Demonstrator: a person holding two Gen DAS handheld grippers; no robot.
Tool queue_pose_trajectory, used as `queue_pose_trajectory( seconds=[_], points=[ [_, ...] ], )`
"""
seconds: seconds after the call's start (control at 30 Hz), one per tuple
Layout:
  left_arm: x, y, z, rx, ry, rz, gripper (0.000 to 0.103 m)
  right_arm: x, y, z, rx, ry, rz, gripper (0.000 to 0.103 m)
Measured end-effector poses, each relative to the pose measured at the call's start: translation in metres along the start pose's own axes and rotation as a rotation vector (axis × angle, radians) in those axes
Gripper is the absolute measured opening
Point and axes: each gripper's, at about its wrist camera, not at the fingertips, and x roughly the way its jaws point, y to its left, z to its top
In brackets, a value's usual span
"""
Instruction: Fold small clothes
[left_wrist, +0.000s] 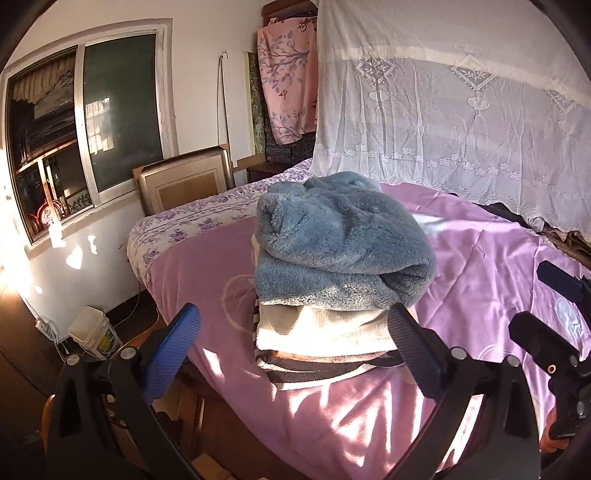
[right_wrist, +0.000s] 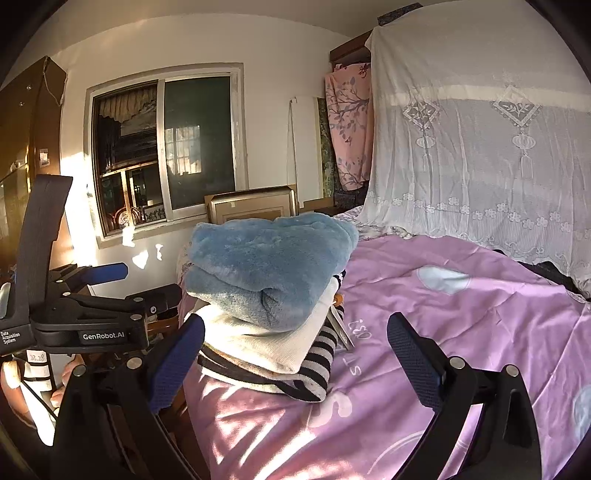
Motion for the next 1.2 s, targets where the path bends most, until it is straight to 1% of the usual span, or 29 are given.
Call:
queue_pose_trajectory(
  seconds=[0.1,0.23,0.3,0.73,1.03,1.1,1.2],
  points=[
    [0.0,-0.006,-0.001,0.021,-0.002,0.04,0.099,0.0,0.0,0.0,-0.002,-0.003,-0.002,0.099],
    [0.0,-0.015,-0.002,0.063,-0.003,0.136,0.099,0.0,0.001,-0.001,0.001,-0.005,-0.003,0.1],
    [0.0,-0.019,-0.002,0.076,-0.001,0.155,0.099,0.0,0.001,-0.001,0.0,-0.005,-0.004,0.1],
    [-0.007,-0.024,-0.001,0.077,-0.019,0.146,0.099,0.0,0.0,-0.001,0.003,-0.001,-0.004,0.1],
    [-0.014,-0.026,-0.001,0.08,-0.064,0.157,0.099,0.0,0.001,-0.001,-0.001,-0.005,-0.006,0.1],
    [-0.015,-0.028,-0.002,0.09,-0.069,0.142,0.099,0.0,0.001,-0.001,0.0,-0.005,-0.006,0.1],
    [-0.016,-0.033,-0.003,0.11,-0.07,0.146,0.099,0.0,0.0,-0.001,0.004,-0.006,-0.004,0.1]
  ],
)
